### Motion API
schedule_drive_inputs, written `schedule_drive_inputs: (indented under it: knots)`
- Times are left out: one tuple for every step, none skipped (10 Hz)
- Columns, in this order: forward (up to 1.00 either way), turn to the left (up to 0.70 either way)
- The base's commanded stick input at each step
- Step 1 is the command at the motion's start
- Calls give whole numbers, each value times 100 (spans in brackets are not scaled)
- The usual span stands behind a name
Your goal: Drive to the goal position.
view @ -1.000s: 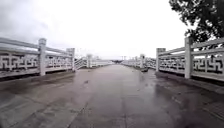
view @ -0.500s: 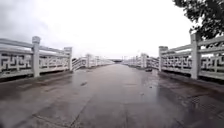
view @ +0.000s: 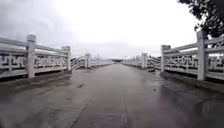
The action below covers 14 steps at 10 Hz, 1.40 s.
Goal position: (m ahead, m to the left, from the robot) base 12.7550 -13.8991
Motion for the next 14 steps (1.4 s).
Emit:
schedule_drive_inputs:
  knots:
    - [45,3]
    - [45,3]
    - [45,3]
    - [45,3]
    - [45,3]
    - [45,3]
    - [45,3]
    - [45,3]
    - [45,3]
    - [45,3]
    - [55,2]
    - [69,0]
    - [69,-9]
    - [69,-14]
